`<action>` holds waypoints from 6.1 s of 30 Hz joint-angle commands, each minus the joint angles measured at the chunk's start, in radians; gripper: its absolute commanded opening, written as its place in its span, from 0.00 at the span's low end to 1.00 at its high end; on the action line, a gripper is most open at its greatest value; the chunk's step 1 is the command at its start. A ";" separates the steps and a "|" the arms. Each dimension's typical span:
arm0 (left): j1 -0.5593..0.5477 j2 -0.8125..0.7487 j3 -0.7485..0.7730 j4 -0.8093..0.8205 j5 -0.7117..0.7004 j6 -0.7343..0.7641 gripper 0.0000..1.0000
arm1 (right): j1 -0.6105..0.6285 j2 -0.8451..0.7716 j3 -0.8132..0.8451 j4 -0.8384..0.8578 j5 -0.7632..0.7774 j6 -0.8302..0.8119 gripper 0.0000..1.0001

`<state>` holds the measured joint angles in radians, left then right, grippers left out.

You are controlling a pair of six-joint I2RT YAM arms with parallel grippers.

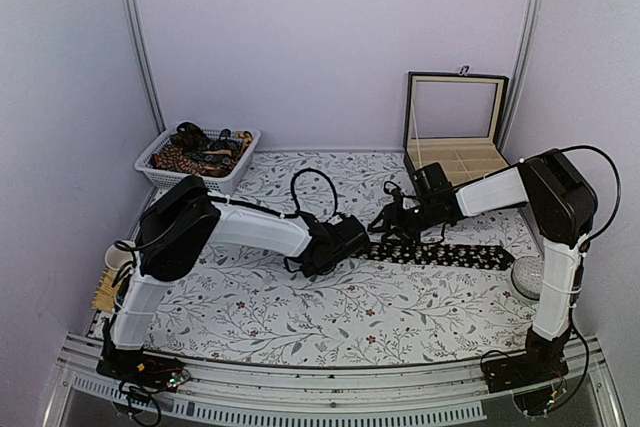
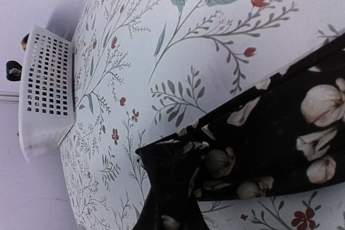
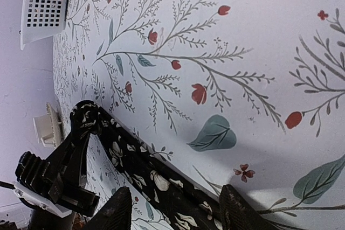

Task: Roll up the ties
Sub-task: Roll the tie at the center of the board.

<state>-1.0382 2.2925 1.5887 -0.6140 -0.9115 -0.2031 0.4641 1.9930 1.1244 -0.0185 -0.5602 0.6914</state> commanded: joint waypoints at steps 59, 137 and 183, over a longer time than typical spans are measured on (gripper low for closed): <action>0.020 -0.224 -0.078 0.210 0.336 0.141 0.68 | 0.041 -0.046 0.082 -0.057 -0.027 0.013 0.55; 0.441 -0.348 -0.739 1.129 1.411 -0.530 0.61 | 0.258 0.421 0.464 -0.184 0.007 0.023 0.02; 0.334 -0.282 -0.603 0.826 1.062 -0.570 0.00 | 0.258 0.393 0.430 -0.163 0.018 0.030 0.10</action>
<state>-0.6762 2.0048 0.9440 0.3744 0.2348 -0.8314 0.7155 2.3268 1.5978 -0.1444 -0.5896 0.7292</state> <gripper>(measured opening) 0.029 0.042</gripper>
